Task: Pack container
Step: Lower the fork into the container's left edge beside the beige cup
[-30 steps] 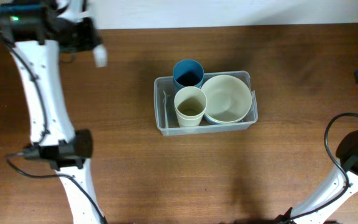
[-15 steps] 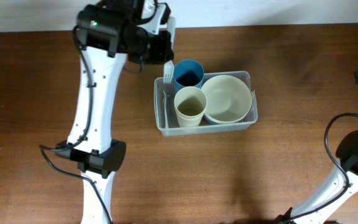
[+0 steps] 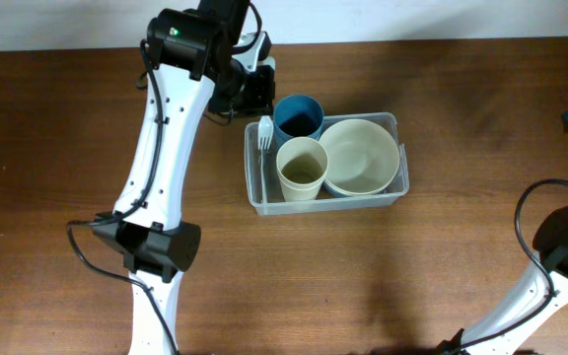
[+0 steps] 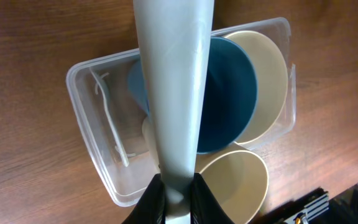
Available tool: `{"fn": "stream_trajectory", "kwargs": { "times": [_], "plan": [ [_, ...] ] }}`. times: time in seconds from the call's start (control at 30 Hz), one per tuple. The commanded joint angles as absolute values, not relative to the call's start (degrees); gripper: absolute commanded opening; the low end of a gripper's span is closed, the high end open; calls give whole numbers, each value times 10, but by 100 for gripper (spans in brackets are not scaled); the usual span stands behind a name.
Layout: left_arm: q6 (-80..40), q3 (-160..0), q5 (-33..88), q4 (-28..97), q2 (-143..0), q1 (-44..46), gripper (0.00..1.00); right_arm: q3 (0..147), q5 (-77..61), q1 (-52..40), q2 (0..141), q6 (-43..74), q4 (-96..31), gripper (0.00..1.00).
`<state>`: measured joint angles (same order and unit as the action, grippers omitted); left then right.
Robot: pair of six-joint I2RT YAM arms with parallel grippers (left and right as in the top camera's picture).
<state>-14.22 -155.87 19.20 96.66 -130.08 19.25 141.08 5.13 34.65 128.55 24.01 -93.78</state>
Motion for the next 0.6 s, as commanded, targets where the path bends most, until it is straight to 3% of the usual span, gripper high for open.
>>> {"fn": "stream_trajectory", "kwargs": {
  "times": [0.0, 0.57],
  "plan": [
    [-148, -1556, 182, 967, -1297, 186, 4, 1408, 61, 349, 1281, 242, -936, 99],
    [-174, -1457, 171, 967, -1296, 197, 3, 1408, 61, 349, 1281, 242, -936, 99]
  ]
}}
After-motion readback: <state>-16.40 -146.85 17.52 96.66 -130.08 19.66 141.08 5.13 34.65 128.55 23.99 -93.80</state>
